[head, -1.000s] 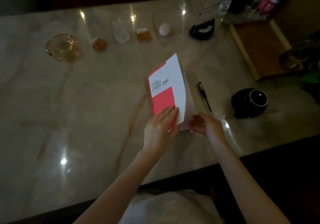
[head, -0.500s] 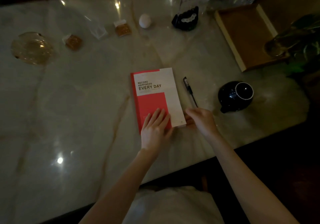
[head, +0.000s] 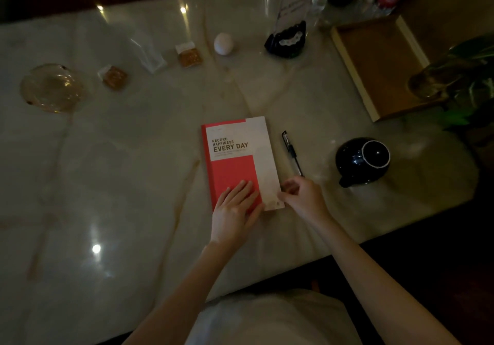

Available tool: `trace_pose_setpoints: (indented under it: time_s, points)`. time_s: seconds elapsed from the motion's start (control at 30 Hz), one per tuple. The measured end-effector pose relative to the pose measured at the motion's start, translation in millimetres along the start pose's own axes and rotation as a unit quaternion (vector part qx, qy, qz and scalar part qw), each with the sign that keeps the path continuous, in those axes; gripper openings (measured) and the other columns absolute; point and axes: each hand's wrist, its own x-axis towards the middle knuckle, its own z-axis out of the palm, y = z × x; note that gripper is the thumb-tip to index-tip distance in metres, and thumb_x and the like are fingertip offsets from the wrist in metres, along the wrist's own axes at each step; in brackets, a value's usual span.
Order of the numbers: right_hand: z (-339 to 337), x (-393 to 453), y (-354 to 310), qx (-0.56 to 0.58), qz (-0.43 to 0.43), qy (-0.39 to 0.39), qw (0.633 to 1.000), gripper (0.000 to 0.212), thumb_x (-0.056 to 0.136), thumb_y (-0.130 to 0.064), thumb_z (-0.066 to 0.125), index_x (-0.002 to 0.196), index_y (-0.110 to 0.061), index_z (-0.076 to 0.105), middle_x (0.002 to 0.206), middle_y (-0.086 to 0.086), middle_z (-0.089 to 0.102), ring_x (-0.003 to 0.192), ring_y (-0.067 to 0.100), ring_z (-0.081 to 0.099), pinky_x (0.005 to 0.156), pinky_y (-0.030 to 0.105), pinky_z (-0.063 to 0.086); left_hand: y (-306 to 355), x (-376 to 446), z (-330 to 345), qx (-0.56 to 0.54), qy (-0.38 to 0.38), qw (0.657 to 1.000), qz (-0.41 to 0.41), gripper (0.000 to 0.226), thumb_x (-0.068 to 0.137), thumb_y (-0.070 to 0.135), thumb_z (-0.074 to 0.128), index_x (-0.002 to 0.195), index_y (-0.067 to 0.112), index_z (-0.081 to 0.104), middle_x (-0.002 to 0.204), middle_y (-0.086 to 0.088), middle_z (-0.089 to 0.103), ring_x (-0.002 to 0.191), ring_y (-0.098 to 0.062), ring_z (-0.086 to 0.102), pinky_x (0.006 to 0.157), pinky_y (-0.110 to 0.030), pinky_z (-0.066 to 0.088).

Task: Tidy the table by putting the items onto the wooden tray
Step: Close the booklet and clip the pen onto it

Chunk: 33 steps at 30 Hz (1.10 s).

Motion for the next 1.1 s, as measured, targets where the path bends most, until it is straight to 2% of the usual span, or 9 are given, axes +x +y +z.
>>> trace_pose_setpoints:
  time_s: [0.1,0.17,0.23,0.33,0.47,0.57,0.77,0.97,1.1]
  points:
    - [-4.2,4.7,-7.2,0.007,0.005,0.009,1.000,0.022,0.081,-0.013,0.068,0.101,-0.006,0.064,0.092,0.002,0.064,0.085,0.015,0.060,0.073,0.023,0.044,1.9,9.9,-20.9,-0.113,0.061,0.988,-0.082,0.041,0.086,0.039,0.043,0.100,0.011,0.069,0.104,-0.006,0.070,0.100,-0.022,0.063,0.083,-0.030,0.049]
    - [-2.9,7.5,-10.9,0.008,0.004,0.015,1.000,0.024,0.082,-0.013,0.066,0.105,-0.006,0.063,0.099,0.005,0.066,0.091,0.017,0.061,0.076,0.024,0.044,-4.0,13.9,-29.5,-0.106,0.123,0.980,-0.119,0.042,0.085,0.038,0.042,0.098,0.008,0.068,0.102,-0.008,0.069,0.093,-0.024,0.063,0.077,-0.031,0.051]
    - [1.3,7.2,-14.3,0.006,0.000,0.035,0.999,0.032,0.083,-0.015,0.065,0.113,-0.006,0.060,0.107,0.007,0.064,0.100,0.020,0.061,0.081,0.024,0.045,-13.9,15.3,-32.4,-0.057,0.142,0.976,-0.157,0.046,0.084,0.038,0.044,0.110,0.005,0.062,0.114,-0.013,0.063,0.103,-0.029,0.058,0.086,-0.039,0.047]
    - [5.3,2.8,-16.0,-0.033,-0.051,0.105,0.993,0.035,0.086,-0.016,0.062,0.119,-0.007,0.057,0.114,0.007,0.061,0.106,0.021,0.058,0.085,0.024,0.044,-28.0,10.4,-29.6,0.006,0.066,0.974,-0.216,0.065,0.085,0.048,0.044,0.136,0.007,0.037,0.143,-0.013,0.040,0.132,-0.031,0.035,0.107,-0.043,0.028]
    - [6.6,0.5,-14.3,-0.099,-0.096,0.132,0.982,0.036,0.088,-0.018,0.058,0.122,-0.007,0.056,0.119,0.010,0.059,0.113,0.021,0.052,0.087,0.021,0.039,-39.8,-0.6,-24.0,0.052,0.015,0.983,-0.175,0.075,0.084,0.057,0.030,0.144,0.013,0.016,0.152,-0.005,0.017,0.140,-0.021,0.013,0.112,-0.040,0.010]
    - [8.9,3.9,-8.9,-0.176,-0.103,0.167,0.965,0.036,0.087,-0.018,0.060,0.120,-0.005,0.057,0.119,0.013,0.060,0.114,0.028,0.052,0.092,0.031,0.040,-42.7,-4.5,-19.0,0.079,-0.014,0.986,-0.145,0.068,0.088,0.055,0.022,0.144,0.018,0.011,0.150,0.002,0.004,0.139,-0.017,0.003,0.112,-0.040,0.004]
    - [7.4,11.9,-7.1,-0.258,-0.115,0.182,0.942,0.031,0.083,-0.007,0.063,0.112,0.000,0.060,0.110,0.018,0.064,0.102,0.033,0.060,0.085,0.039,0.047,-44.5,-3.4,-17.6,0.103,-0.034,0.986,-0.129,0.067,0.091,0.056,0.009,0.142,0.015,0.021,0.150,-0.003,0.015,0.138,-0.021,0.012,0.109,-0.045,0.008]
    - [0.7,28.1,-16.3,-0.202,-0.026,0.184,0.962,0.040,0.088,-0.024,0.057,0.123,-0.005,0.050,0.120,0.013,0.058,0.107,0.026,0.056,0.083,0.031,0.044,-44.3,2.8,-26.5,0.140,-0.020,0.984,-0.113,0.057,0.089,0.048,0.030,0.130,0.013,0.046,0.139,-0.012,0.047,0.129,-0.028,0.042,0.105,-0.052,0.015]
    - [-3.8,42.5,-22.6,-0.221,-0.013,0.166,0.961,0.042,0.090,-0.027,0.054,0.126,-0.006,0.048,0.121,0.013,0.055,0.110,0.027,0.054,0.085,0.034,0.043,-44.8,17.1,-37.4,0.114,0.028,0.989,-0.094,0.049,0.088,0.045,0.035,0.109,0.011,0.063,0.117,-0.014,0.063,0.113,-0.031,0.056,0.099,-0.053,0.037]
